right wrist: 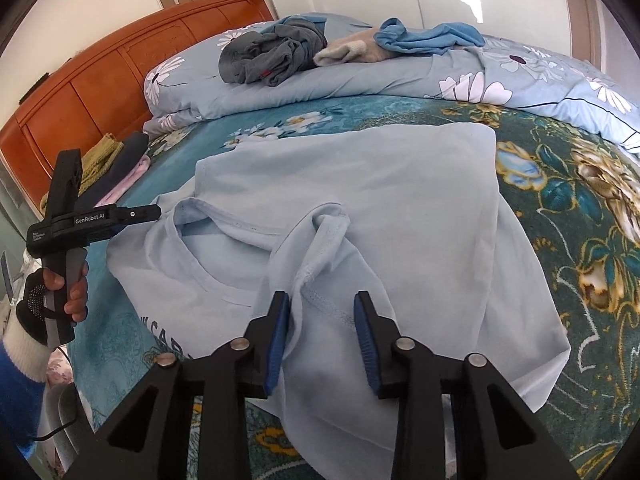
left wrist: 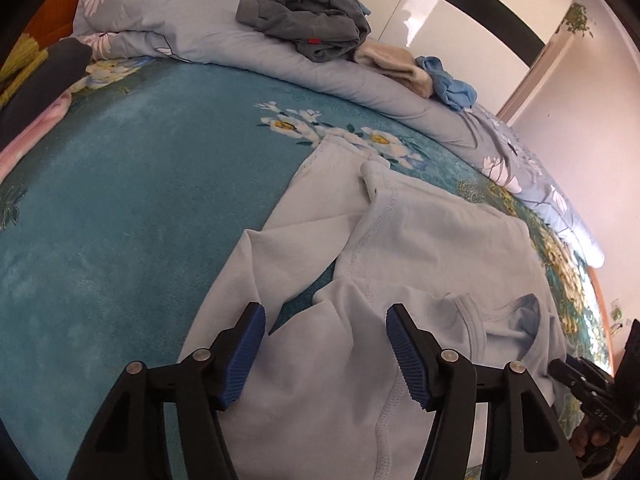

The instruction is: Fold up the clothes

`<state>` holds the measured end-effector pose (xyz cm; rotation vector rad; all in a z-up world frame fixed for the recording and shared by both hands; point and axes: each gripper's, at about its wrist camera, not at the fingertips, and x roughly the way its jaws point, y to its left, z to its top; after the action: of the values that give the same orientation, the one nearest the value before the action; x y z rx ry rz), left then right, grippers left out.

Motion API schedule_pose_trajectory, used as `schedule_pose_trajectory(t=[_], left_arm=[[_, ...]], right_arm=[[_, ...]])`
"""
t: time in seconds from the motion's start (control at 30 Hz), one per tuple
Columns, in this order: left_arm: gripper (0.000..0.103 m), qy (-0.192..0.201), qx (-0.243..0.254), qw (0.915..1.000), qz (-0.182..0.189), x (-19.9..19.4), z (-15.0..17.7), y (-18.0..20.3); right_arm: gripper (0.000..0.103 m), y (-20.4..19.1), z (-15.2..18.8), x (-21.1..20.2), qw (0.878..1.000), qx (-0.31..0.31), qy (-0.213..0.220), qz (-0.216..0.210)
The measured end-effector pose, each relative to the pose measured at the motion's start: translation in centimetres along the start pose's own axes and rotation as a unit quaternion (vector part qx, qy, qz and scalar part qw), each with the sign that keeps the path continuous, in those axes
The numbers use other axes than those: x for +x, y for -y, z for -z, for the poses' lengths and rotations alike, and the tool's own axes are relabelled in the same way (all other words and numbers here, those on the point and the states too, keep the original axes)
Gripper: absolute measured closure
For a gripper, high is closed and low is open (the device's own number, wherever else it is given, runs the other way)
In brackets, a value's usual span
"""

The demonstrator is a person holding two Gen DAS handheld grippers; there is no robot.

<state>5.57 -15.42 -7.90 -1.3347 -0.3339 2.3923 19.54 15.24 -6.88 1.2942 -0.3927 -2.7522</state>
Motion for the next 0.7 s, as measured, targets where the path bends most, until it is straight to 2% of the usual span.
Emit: schedule_pose_trajectory(t=[0.07, 0.1, 0.13, 0.23, 0.47, 0.57, 0.7], left_arm=[[0.058, 0.006, -0.002, 1.0000, 0.005, -0.3, 0.1, 0.0], [0.079, 0.007, 0.002, 1.0000, 0.001, -0.4, 0.1, 0.1], [0.092, 0.008, 0.006, 0.9999, -0.003, -0.5, 0.1, 0.3], [0.099, 0.020, 0.014, 0.9997, -0.002, -1.2, 0.1, 0.6], [0.100, 0.105, 0.008, 0.9943, 0.014, -6.7, -2.1, 1.7], [0.100, 0.149, 0.012, 0.9887, 0.009, -10.1, -3.3, 2.5], [0.100, 0.200, 0.006, 0.9792, 0.036, -15.5, -5.1, 3.3]], right_arm=[[0.094, 0.3, 0.0, 0.0, 1.000, 0.006, -0.001, -0.001], [0.097, 0.4, -0.1, -0.1, 1.000, 0.008, 0.000, -0.001], [0.098, 0.5, -0.2, -0.3, 1.000, 0.008, 0.005, 0.000], [0.100, 0.9, -0.8, -1.5, 1.000, 0.012, 0.027, 0.008], [0.102, 2.0, -4.6, -6.8, 0.992, 0.003, 0.112, 0.051], [0.103, 1.8, -6.7, -9.9, 0.984, -0.005, 0.161, 0.070], [0.103, 0.9, -9.9, -14.6, 0.971, -0.018, 0.224, 0.076]])
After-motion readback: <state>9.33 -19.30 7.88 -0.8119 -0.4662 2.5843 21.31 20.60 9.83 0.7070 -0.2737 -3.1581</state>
